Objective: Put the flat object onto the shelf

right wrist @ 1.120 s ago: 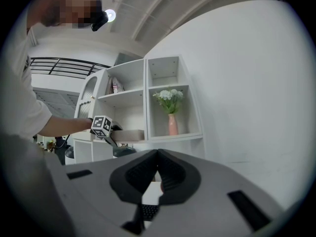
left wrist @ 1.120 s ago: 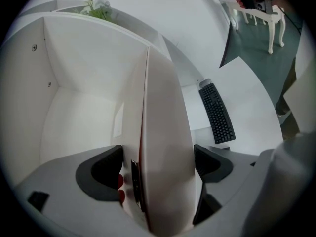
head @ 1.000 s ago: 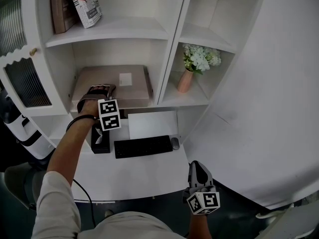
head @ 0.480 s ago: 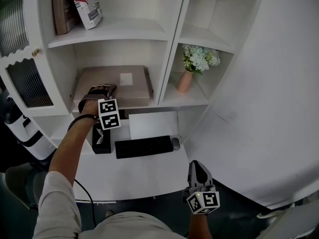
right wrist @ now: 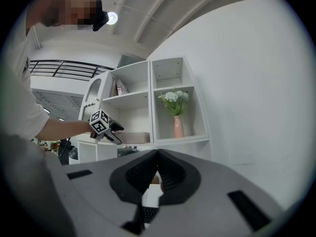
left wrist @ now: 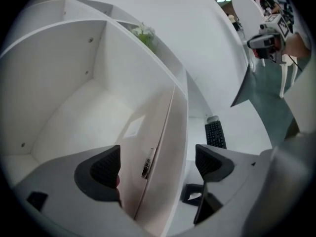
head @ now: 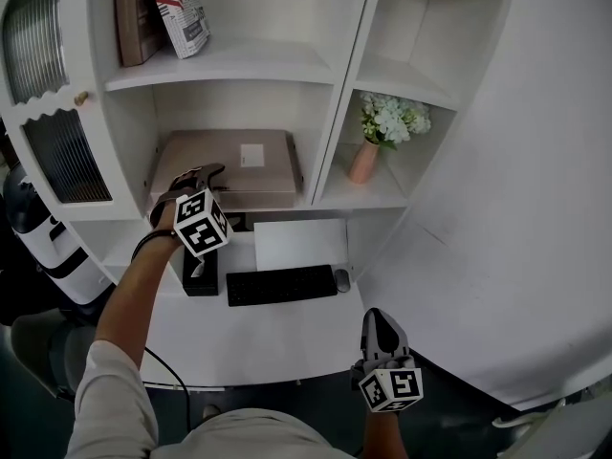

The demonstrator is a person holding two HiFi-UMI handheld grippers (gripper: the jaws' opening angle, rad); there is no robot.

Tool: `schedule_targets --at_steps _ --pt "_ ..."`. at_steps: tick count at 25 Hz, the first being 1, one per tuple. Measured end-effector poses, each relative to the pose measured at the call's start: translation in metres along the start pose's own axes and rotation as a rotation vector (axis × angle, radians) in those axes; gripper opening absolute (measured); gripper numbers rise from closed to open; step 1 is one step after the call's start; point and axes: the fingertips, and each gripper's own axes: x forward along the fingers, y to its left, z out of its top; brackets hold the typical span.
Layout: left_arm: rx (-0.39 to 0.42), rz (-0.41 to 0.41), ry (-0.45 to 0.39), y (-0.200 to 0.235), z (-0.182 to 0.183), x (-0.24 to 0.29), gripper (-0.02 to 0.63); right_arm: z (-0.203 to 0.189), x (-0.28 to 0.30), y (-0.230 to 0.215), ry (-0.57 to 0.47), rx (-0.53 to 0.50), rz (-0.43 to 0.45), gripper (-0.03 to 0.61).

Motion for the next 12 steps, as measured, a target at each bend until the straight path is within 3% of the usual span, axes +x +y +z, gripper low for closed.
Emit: schedule_targets --at_steps 4,12 --pt "-0.158 0.023 -0.105 0.009 0.007 -0.022 0.457 0.005 0.006 0.008 -0.014 -0.004 0.026 0.003" --pt "-0.397 0.125 -0.267 0.028 0.017 -0.070 0.456 0.011 0.011 0.023 -0.027 -0.009 0.066 0.003"
